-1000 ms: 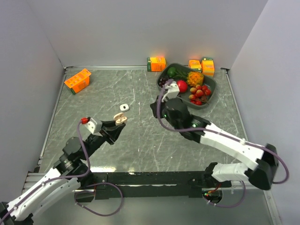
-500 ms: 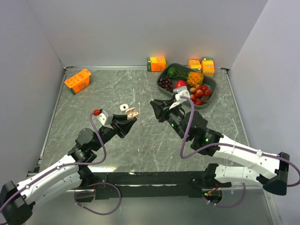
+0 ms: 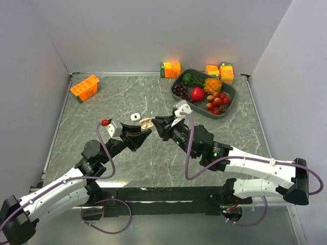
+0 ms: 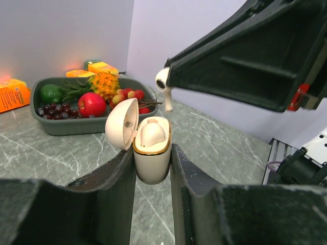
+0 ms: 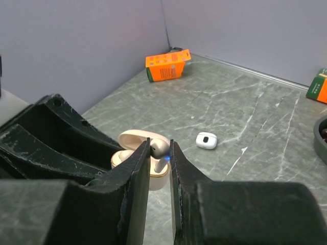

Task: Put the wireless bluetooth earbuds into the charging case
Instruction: Place the earbud in the charging case.

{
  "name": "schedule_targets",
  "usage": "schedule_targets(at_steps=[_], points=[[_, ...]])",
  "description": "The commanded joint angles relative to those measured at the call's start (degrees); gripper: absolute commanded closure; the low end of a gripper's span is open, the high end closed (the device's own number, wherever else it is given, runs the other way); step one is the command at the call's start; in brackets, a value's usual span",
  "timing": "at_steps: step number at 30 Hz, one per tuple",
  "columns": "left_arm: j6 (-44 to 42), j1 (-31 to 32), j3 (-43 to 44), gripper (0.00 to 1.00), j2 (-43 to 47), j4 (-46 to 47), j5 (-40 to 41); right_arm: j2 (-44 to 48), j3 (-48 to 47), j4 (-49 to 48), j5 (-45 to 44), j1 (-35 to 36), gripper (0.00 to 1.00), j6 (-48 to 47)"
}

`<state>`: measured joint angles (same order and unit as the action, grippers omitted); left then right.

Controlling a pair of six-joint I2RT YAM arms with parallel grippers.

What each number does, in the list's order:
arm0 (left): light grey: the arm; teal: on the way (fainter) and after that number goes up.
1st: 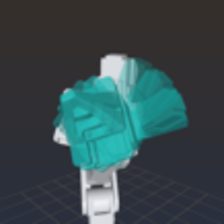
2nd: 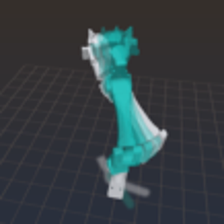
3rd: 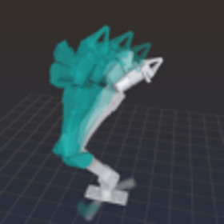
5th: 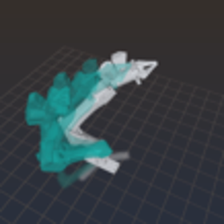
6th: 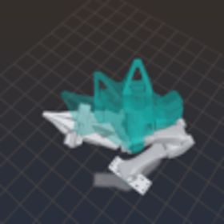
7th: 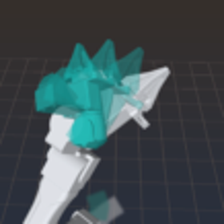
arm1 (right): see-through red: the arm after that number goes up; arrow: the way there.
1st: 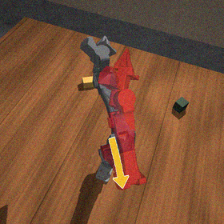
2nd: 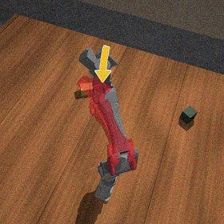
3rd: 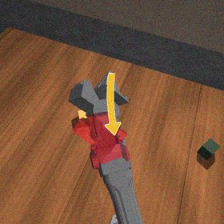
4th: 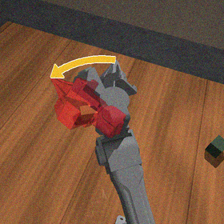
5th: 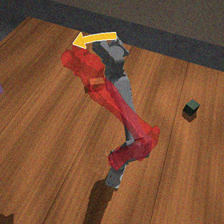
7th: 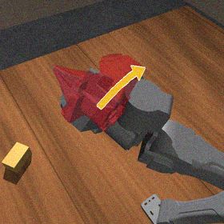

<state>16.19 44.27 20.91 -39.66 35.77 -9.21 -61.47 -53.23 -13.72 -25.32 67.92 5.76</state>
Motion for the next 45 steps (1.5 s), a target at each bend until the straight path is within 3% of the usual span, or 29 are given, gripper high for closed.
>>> schedule_targets(at_steps=[1,45], points=[[1.2,-0.2,2.0,0.99,1.2,3.5,-1.9,-0.4,-2.5,-2.2,0.6,0.9,1.0,-0.9],[1.8,-0.2,1.1,0.99,2.2,3.3,-2.7,-1.9,-2.3,1.4,2.2,4.0,1.0,-10.7]])
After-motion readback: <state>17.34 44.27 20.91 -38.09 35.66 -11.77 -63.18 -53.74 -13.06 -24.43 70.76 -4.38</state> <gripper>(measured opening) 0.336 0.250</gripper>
